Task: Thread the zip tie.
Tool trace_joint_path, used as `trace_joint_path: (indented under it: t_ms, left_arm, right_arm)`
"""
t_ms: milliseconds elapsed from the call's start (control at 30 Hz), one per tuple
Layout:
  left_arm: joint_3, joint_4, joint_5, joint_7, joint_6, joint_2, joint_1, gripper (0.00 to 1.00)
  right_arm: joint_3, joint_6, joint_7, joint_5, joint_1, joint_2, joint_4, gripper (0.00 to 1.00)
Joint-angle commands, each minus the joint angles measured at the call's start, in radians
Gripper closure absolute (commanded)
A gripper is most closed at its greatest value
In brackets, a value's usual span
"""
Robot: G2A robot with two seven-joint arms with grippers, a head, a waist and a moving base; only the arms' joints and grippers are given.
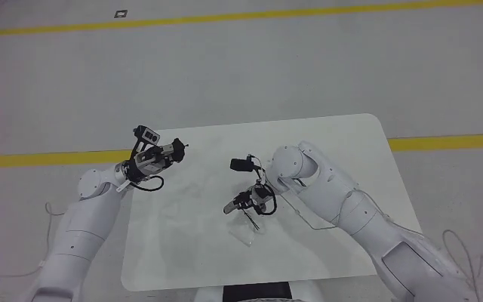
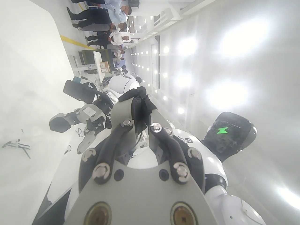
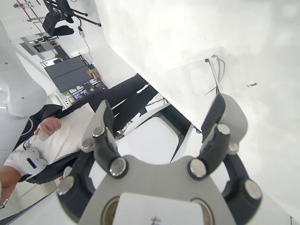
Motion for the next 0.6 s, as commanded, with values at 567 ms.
trace_joint_path:
  t_ms: [567]
  left_arm:
    - [0.0, 0.0, 0.0, 0.0, 0.0, 0.0, 0.0, 1.0]
  right_arm:
    - [-0.181, 0.0, 0.0, -0.082, 0.056, -0.011, -0.064, 0.0]
